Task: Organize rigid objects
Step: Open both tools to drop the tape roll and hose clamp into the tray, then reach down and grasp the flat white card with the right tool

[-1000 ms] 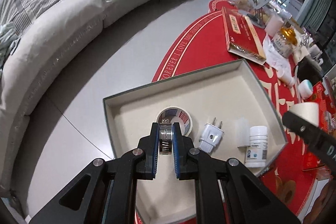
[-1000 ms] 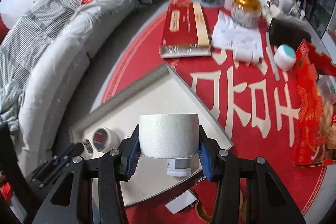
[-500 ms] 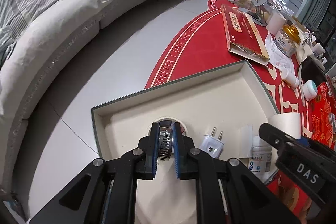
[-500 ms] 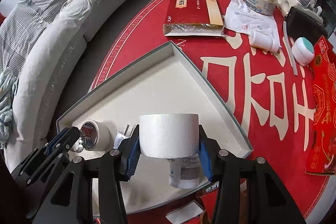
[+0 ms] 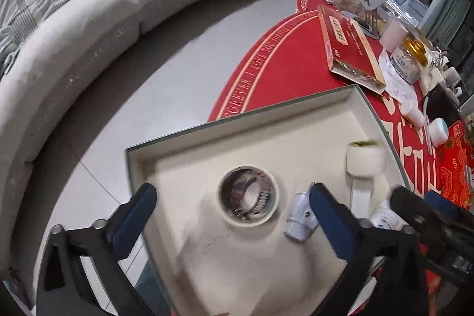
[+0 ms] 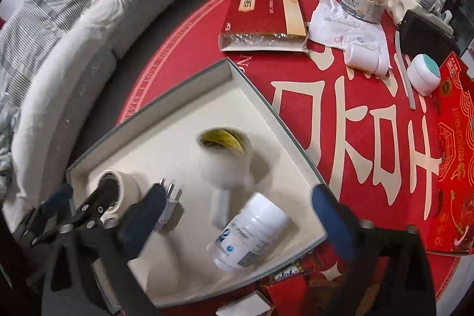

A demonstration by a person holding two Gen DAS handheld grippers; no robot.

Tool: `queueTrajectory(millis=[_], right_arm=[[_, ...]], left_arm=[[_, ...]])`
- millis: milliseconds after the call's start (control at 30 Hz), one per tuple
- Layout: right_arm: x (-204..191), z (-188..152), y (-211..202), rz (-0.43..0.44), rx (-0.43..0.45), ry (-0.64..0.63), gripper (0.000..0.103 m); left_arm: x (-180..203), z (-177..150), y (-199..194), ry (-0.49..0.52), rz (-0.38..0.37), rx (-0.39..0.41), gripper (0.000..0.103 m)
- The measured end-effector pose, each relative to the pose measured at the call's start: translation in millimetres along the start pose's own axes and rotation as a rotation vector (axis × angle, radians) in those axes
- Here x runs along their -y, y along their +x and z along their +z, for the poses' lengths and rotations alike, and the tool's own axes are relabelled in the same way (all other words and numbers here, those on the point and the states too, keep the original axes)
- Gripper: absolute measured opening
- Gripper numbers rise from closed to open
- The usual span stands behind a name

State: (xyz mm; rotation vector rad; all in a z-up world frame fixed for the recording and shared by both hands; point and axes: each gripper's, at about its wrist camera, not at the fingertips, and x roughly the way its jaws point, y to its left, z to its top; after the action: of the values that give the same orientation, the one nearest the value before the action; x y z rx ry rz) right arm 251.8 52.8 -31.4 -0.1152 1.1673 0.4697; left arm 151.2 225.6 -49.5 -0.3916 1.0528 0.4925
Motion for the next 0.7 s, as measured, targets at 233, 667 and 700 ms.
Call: queueTrajectory(millis=[233,667,700], right_arm=[[43.9,-53.6,-33.3,-0.089,0.041,0.024,0.101],[-7.0,-122.8,-32.6,-0.051,0.069,-0.373,0.101],[-17.5,-123.8,-28.9,-0.064,0.072,-0.439,0.101]], left_arm=[[5.1,-37.7,-32.6,0.046,-0.046,0.021,0.103],[-9.8,-119.1,-59.8,0.072,-0.052,-0.051,0.103],[-14.3,-121.8,-60.1,0.062,-0.047,-0.055,0.103]])
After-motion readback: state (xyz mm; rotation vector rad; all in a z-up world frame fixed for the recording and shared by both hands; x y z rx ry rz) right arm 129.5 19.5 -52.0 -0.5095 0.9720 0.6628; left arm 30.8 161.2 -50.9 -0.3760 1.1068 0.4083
